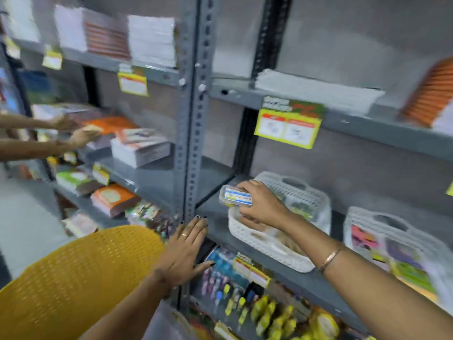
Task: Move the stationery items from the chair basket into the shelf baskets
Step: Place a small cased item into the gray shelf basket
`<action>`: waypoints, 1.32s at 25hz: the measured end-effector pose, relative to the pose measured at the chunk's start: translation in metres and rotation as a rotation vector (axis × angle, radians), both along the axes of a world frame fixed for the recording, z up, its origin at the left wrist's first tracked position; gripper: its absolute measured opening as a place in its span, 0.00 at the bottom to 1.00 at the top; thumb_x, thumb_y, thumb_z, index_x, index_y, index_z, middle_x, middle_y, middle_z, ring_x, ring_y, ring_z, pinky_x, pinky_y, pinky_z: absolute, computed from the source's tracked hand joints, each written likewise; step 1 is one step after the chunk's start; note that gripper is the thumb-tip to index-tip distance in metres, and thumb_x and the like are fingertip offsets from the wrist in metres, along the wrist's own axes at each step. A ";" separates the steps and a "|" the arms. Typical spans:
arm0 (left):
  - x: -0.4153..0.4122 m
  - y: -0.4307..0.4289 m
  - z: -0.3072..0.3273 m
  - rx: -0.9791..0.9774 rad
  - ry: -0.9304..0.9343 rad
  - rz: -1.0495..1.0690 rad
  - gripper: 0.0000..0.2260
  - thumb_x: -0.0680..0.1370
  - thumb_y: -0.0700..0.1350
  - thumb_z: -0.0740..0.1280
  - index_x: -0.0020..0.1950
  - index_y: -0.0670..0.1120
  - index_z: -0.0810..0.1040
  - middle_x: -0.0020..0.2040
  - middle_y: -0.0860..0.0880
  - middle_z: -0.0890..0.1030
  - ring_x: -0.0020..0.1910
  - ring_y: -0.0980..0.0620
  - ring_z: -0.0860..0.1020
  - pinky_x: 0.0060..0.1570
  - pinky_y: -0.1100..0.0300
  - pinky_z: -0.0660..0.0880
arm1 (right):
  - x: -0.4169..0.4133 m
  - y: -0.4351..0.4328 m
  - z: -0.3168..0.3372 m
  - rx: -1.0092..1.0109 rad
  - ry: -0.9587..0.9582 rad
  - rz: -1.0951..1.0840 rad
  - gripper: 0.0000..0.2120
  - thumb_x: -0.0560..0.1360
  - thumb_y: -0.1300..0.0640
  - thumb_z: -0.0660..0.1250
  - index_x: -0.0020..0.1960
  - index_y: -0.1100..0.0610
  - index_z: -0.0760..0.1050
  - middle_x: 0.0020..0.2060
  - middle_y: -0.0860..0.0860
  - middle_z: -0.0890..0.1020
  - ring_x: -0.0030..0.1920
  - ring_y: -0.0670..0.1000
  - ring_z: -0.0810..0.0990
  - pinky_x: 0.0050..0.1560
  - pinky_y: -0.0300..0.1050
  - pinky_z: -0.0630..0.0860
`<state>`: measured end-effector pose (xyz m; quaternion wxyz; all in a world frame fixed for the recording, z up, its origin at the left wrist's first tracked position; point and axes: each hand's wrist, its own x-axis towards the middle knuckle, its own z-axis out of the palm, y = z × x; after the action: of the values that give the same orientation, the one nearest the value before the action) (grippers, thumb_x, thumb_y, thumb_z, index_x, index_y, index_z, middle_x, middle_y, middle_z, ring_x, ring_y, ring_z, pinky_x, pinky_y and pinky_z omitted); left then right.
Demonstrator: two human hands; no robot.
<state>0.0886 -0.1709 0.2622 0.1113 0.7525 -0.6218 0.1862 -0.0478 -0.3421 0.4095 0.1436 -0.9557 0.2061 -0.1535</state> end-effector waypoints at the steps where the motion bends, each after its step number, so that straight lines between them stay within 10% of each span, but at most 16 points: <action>1: -0.007 -0.016 0.011 -0.011 -0.014 -0.037 0.35 0.76 0.67 0.48 0.66 0.39 0.69 0.68 0.41 0.71 0.69 0.45 0.61 0.64 0.47 0.57 | -0.018 -0.011 0.007 -0.004 -0.002 -0.044 0.25 0.61 0.51 0.65 0.57 0.58 0.73 0.54 0.58 0.78 0.56 0.58 0.75 0.58 0.51 0.72; 22: -0.520 -0.237 0.061 0.054 0.083 -0.540 0.39 0.76 0.68 0.41 0.71 0.39 0.62 0.70 0.40 0.69 0.68 0.42 0.67 0.64 0.48 0.68 | -0.580 -0.176 -0.017 0.064 0.159 -0.687 0.22 0.68 0.57 0.71 0.60 0.61 0.73 0.60 0.60 0.77 0.61 0.60 0.74 0.60 0.48 0.71; 33: -0.557 -0.240 -0.024 0.363 0.100 -0.492 0.39 0.75 0.70 0.42 0.68 0.40 0.65 0.65 0.41 0.75 0.63 0.42 0.73 0.54 0.45 0.75 | -0.704 -0.168 -0.065 0.198 0.302 -0.797 0.22 0.67 0.60 0.72 0.59 0.62 0.71 0.59 0.60 0.76 0.58 0.58 0.75 0.53 0.44 0.71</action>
<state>-0.4689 -0.4111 0.2382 0.0472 0.5951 -0.8022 0.0022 -0.7520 -0.5103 0.3442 0.1326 -0.7948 0.5912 -0.0349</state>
